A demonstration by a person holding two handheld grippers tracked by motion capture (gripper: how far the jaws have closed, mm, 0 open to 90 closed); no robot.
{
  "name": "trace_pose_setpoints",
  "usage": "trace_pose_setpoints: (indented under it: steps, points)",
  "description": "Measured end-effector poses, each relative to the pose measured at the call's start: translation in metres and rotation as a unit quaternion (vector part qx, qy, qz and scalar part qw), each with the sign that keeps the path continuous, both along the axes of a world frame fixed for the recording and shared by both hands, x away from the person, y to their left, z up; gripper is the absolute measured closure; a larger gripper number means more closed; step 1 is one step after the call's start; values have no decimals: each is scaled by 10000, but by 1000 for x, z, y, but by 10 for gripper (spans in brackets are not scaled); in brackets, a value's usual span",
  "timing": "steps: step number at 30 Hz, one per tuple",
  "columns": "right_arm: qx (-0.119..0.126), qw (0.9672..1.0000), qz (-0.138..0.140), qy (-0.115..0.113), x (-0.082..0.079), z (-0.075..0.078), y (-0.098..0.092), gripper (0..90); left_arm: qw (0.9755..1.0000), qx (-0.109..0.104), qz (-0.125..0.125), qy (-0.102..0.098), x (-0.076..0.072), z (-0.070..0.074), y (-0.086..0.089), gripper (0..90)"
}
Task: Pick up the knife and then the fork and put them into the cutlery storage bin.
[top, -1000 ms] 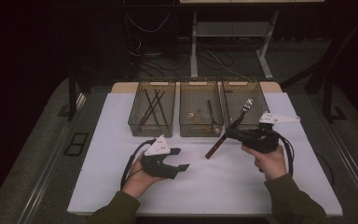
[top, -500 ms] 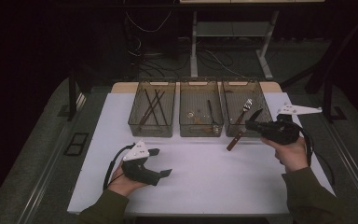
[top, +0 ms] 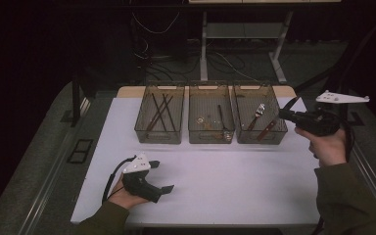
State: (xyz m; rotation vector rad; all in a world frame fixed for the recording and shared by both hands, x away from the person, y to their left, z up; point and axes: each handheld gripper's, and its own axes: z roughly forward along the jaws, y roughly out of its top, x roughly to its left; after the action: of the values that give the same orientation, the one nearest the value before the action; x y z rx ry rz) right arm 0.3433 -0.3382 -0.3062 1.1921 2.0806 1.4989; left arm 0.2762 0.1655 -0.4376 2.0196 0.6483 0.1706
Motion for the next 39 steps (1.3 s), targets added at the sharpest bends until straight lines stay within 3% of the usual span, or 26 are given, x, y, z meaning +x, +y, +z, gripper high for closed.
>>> trace_pose_setpoints:
  steps: [7, 12, 16, 21, 28, 32, 39]
  points:
    - [-155, 9994, -285, -148, 14, 19, -18, 896, 10000, 69, -34, 57, 0, 0, -1, 0]
    - [-508, 9972, -540, -57, 32, 20, -25, 896, 9999, 76, -69, 80, 0, -1, -1, 0]
    - [-712, 9951, -678, 133, 45, 12, -30, 896, 9999, 78, -65, 124, 0, -1, -1, 0]
    - [-1083, 9899, -789, 472, 57, -4, -32, 896, 9999, 52, -78, 135, -1, -1, -1, 0]
    - [-1326, 9851, -712, 832, 68, -19, -27, 896, 9998, 64, -123, 156, -1, -1, -1, 0]
    - [-1537, 9808, -609, 1032, 76, -25, -21, 896, 9997, 72, -146, 160, -1, -2, -2, 0]
    - [-1553, 9808, -593, 1015, 89, -30, -10, 895, 9997, 76, -160, 194, -1, -2, -3, 0]
